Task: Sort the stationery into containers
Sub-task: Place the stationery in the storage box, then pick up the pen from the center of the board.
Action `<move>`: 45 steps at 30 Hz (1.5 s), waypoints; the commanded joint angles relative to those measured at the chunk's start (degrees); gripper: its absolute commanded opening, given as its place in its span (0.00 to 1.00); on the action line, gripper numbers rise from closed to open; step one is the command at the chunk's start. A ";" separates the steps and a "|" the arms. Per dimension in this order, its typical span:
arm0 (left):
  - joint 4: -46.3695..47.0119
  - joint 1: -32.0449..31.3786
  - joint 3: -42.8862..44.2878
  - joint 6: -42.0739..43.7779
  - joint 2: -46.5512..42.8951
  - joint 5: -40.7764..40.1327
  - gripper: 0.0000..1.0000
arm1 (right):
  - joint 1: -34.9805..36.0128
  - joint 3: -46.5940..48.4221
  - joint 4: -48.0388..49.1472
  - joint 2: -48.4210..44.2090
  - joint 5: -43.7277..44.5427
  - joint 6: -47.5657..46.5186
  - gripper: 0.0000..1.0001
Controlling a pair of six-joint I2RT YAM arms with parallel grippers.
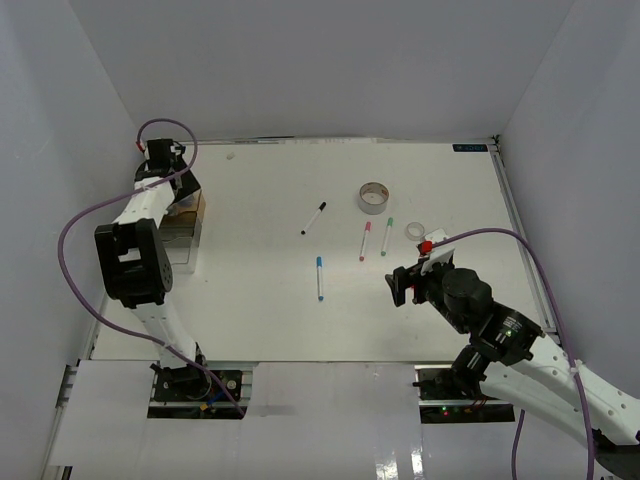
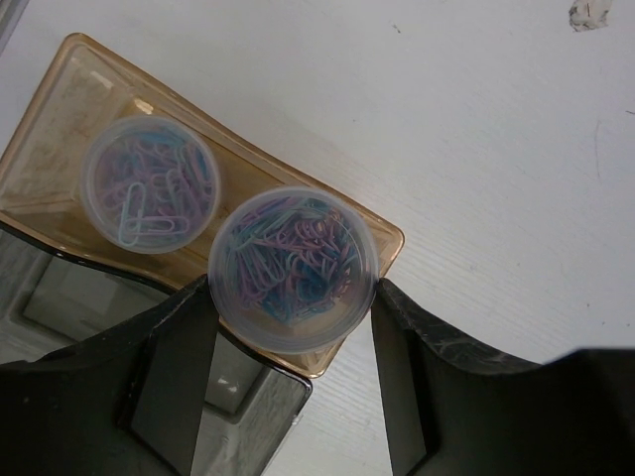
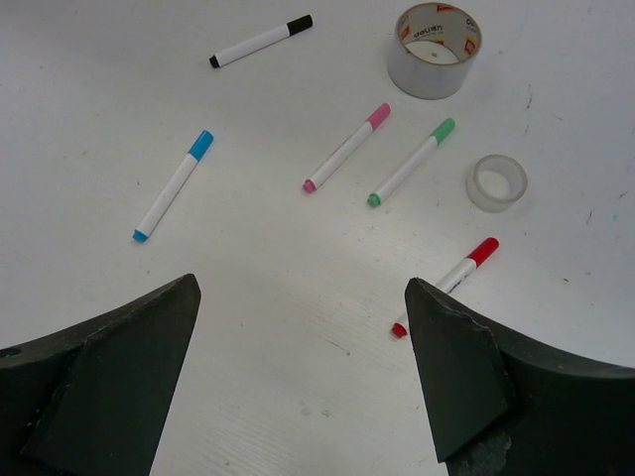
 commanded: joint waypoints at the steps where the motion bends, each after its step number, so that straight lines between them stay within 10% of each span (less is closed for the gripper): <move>1: 1.62 -0.08 1.40 -0.08 -0.41 2.00 0.66 | -0.17 -0.24 1.91 -0.23 -0.38 -0.57 0.90; 10: 1.62 -0.08 0.00 -0.17 -4.00 1.91 0.98 | -0.17 -0.24 1.99 -0.41 -1.44 -0.48 0.90; 17: -0.05 -0.95 -1.76 -0.69 -13.47 9.54 0.98 | -0.09 0.90 1.21 0.64 -0.30 1.89 0.90; 27: -4.97 -26.05 -10.98 -0.25 -25.45 10.10 0.98 | -0.17 3.37 -2.31 5.04 5.15 6.73 0.90; 33: -4.80 -37.33 -7.14 6.15 -14.68 3.49 0.98 | -0.17 2.75 -2.40 5.48 2.35 6.99 0.90; 45: -5.06 -39.37 13.25 14.42 8.99 10.35 0.92 | -0.09 1.79 -4.42 0.91 -0.03 5.85 0.90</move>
